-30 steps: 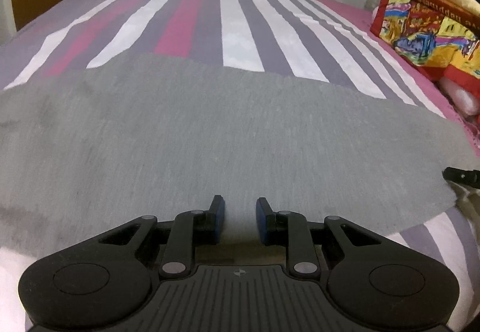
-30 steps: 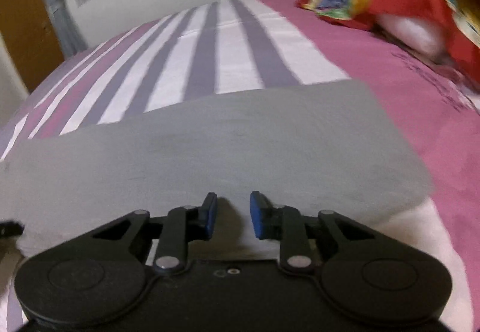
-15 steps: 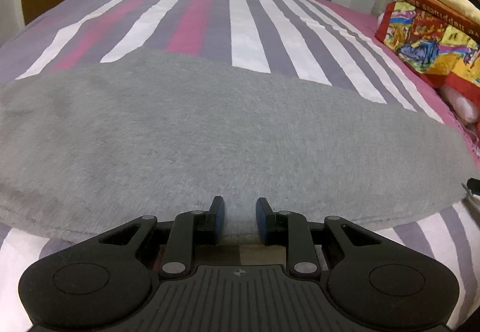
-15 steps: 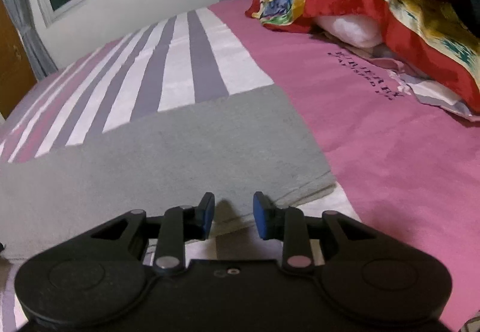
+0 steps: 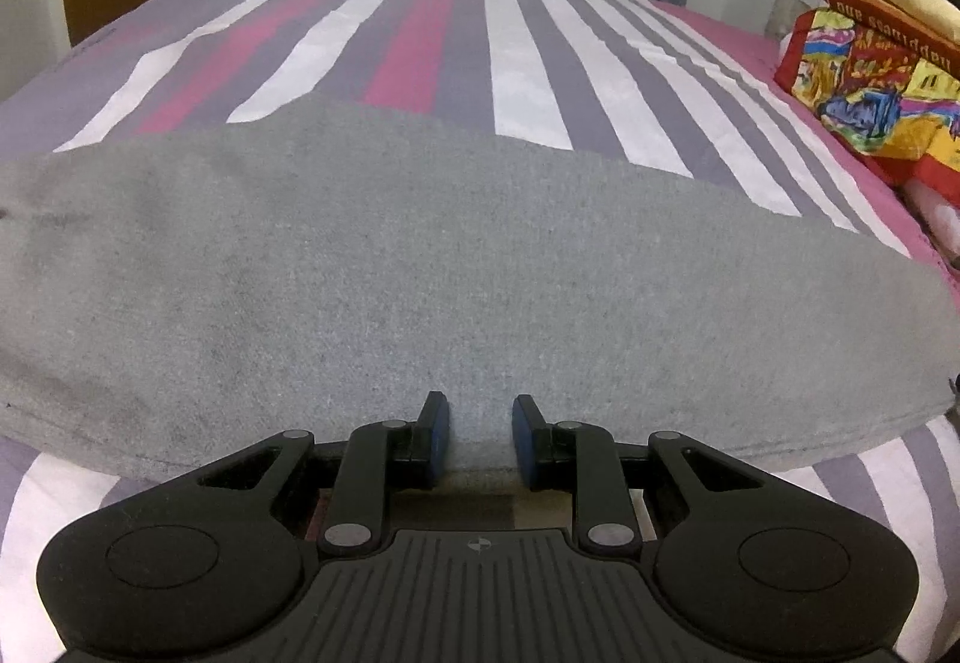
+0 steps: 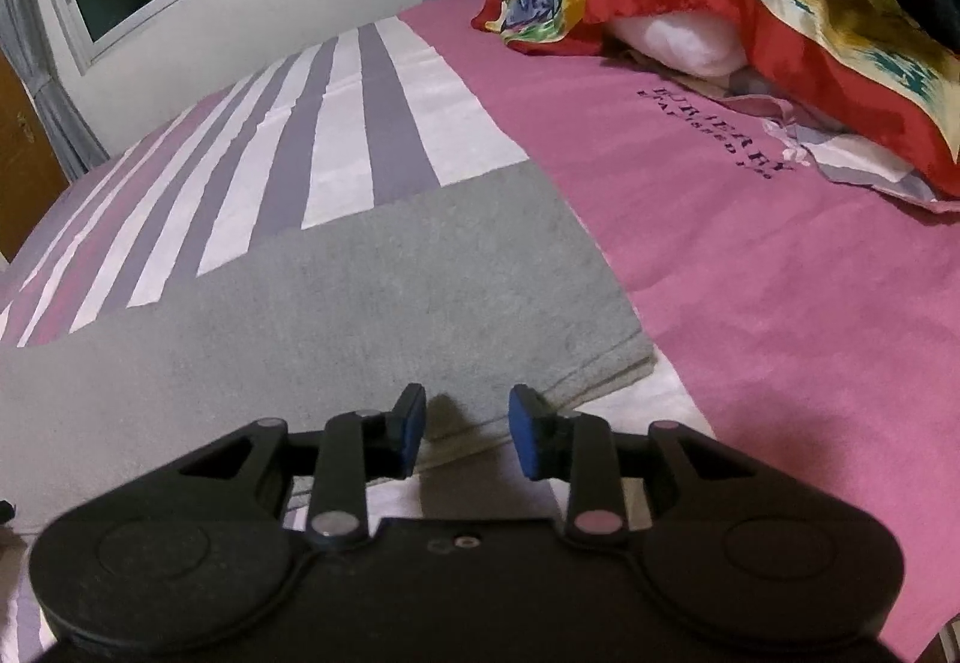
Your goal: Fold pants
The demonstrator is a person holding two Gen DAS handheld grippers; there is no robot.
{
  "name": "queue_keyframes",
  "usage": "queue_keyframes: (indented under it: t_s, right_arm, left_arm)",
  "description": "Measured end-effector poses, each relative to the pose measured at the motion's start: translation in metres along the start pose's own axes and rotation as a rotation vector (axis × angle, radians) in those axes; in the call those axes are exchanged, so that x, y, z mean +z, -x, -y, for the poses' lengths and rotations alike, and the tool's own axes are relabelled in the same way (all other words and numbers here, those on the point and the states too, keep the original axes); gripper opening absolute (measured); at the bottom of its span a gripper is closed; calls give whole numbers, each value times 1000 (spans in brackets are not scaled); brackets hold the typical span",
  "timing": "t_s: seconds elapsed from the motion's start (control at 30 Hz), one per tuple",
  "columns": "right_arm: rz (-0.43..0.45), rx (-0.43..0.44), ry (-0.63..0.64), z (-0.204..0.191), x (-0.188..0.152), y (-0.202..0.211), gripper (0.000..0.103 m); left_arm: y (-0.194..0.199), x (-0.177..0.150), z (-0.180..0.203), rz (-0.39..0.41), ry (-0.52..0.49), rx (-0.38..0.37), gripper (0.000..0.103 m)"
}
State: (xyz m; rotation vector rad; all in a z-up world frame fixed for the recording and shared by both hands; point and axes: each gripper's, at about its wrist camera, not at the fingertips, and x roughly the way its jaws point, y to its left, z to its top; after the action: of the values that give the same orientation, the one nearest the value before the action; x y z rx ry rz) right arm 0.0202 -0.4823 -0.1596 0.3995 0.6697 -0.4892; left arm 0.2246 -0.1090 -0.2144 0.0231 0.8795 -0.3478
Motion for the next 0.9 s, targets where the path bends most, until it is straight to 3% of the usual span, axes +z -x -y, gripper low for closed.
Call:
queue_keyframes:
  t_s: [0.27, 0.53, 0.73, 0.9]
  right_arm:
    - [-24, -15, -76, 17, -3, 2, 32]
    - [-21, 39, -292, 42, 1, -13, 34]
    - [8, 18, -249, 34, 4, -12, 22]
    - [-16, 19, -253, 38, 4, -19, 24]
  left_arm:
    - [0, 3, -1, -1, 16, -7, 24]
    - [-5, 4, 1, -9, 9, 6, 24]
    - [-5, 7, 6, -9, 11, -1, 24]
    - [-14, 6, 11, -18, -27, 24, 24]
